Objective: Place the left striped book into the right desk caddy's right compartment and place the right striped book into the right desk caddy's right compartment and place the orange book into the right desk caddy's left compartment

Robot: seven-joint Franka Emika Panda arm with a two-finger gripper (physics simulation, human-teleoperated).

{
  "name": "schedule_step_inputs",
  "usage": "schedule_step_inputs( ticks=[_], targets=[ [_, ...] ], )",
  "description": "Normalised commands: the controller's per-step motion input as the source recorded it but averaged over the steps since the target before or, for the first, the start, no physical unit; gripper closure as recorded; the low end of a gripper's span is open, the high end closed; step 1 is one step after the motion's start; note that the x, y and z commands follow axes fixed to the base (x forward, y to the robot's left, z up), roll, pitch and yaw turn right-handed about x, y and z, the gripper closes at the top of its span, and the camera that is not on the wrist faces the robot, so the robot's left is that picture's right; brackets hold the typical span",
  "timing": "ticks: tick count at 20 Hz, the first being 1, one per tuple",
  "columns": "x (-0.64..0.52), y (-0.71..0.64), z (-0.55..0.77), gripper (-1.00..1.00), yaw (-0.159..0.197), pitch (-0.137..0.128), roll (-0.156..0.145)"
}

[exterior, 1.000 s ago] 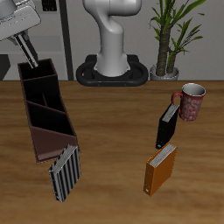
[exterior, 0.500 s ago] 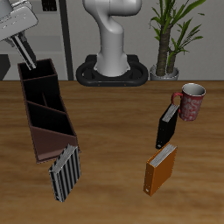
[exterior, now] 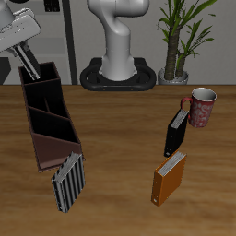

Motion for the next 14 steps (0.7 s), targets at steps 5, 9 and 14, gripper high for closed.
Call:
schedule_step_inputs(
  ticks=[5,9,14],
  targets=[
    [-0.03,-0.11,-0.16,1.00,-0.013,0.013,-0.013],
    [-0.05,-0.07,-0.10,1.00,0.003,0.015,-0.014],
    [0.03,-0.14,-0.08,1.00,-0.009,0.011,-0.035]
  ],
)
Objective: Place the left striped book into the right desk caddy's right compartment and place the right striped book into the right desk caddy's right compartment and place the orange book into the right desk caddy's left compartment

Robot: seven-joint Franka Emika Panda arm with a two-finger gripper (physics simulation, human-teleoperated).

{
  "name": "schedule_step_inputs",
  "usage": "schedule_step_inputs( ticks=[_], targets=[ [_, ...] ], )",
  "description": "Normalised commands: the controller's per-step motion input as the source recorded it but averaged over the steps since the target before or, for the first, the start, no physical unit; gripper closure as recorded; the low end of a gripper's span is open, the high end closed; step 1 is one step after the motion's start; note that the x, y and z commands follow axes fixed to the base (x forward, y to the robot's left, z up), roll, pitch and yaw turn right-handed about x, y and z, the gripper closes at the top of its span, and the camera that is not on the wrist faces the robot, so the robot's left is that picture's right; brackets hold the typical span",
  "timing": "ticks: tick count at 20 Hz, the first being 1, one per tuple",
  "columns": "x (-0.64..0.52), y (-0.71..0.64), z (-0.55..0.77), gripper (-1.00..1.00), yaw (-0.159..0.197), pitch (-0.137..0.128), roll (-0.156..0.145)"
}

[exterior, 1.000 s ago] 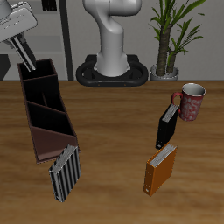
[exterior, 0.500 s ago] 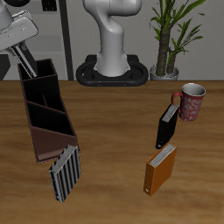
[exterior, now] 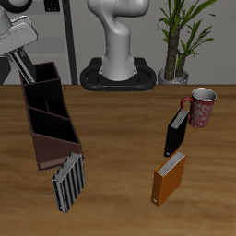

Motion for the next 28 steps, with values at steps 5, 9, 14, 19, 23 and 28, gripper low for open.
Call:
schedule_step_inputs(
  ticks=[5,9,14,19,23,28],
  targets=[
    [0.07,-0.02,-0.19,1.00,-0.005,0.026,-0.014],
    [0.02,0.00,-0.09,1.00,-0.009,0.004,-0.009],
    [0.06,0.05,-0.19,1.00,0.004,0.038,-0.002],
    [0.12,-0.02,-0.19,1.00,-0.003,0.039,-0.032],
    [0.11,0.06,-0.15,1.00,-0.011,0.021,-0.031],
    [0.04,0.08,-0.12,-1.00,0.001,0.025,-0.032]
  ],
)
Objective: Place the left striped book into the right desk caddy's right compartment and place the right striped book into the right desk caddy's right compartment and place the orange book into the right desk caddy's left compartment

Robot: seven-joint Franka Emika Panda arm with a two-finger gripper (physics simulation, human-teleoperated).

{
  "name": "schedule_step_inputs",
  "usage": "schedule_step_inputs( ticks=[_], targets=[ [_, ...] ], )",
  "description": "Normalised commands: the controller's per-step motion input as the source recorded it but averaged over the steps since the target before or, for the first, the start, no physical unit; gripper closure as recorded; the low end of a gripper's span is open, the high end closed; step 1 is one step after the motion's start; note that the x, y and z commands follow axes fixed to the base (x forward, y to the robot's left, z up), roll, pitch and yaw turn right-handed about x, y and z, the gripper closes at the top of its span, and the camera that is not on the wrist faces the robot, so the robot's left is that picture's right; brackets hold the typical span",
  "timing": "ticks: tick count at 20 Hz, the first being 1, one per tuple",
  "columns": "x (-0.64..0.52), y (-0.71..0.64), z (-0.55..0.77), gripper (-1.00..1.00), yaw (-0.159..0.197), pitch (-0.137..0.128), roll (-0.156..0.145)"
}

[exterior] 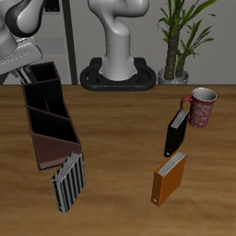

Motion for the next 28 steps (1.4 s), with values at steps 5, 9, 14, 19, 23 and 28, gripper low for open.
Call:
schedule_step_inputs(
  ticks=[5,9,14,19,23,28],
  targets=[
    [0.01,0.08,-0.05,-1.00,-0.008,0.001,-0.009],
    [0.01,0.17,0.01,-1.00,0.005,-0.007,-0.004],
    [0.01,0.10,0.06,-1.00,-0.001,-0.014,0.000],
    [0.05,0.29,0.21,-1.00,0.006,-0.051,0.015],
    [0.13,0.32,0.35,-1.00,-0.059,-0.136,-0.075],
    [0.10,0.35,0.36,-1.00,-0.044,-0.114,-0.074]
  ],
)
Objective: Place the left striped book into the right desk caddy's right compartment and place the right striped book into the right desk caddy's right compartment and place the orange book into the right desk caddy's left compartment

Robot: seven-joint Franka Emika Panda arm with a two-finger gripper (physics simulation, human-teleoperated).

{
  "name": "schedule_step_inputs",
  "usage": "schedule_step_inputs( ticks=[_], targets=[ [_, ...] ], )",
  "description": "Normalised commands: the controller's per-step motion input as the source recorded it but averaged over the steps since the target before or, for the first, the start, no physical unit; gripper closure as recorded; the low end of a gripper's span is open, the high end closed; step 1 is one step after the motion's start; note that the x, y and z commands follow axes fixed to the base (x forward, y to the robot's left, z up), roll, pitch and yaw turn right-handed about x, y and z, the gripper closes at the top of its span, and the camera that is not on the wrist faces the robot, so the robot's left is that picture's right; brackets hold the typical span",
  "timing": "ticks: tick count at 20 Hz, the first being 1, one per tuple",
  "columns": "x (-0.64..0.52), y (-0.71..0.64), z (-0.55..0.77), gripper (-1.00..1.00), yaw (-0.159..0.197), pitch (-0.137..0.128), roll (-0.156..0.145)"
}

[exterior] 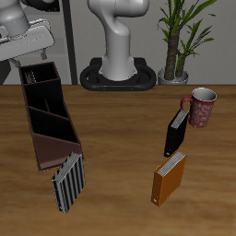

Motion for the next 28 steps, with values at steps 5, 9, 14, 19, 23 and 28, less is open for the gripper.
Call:
schedule_step_inputs(
  ticks=[5,9,14,19,23,28],
  targets=[
    [0.04,0.58,0.46,-1.00,-0.070,-0.145,-0.120],
    [0.02,0.37,0.19,-1.00,-0.070,-0.043,-0.067],
    [0.01,0.51,0.13,-1.00,0.031,-0.063,-0.019],
    [0.09,0.42,0.07,-1.00,-0.021,-0.061,-0.114],
    [0.17,0.70,0.06,-1.00,-0.012,-0.038,-0.029],
    [0.25,0.29,0.06,-1.00,-0.074,0.007,-0.041]
  ],
)
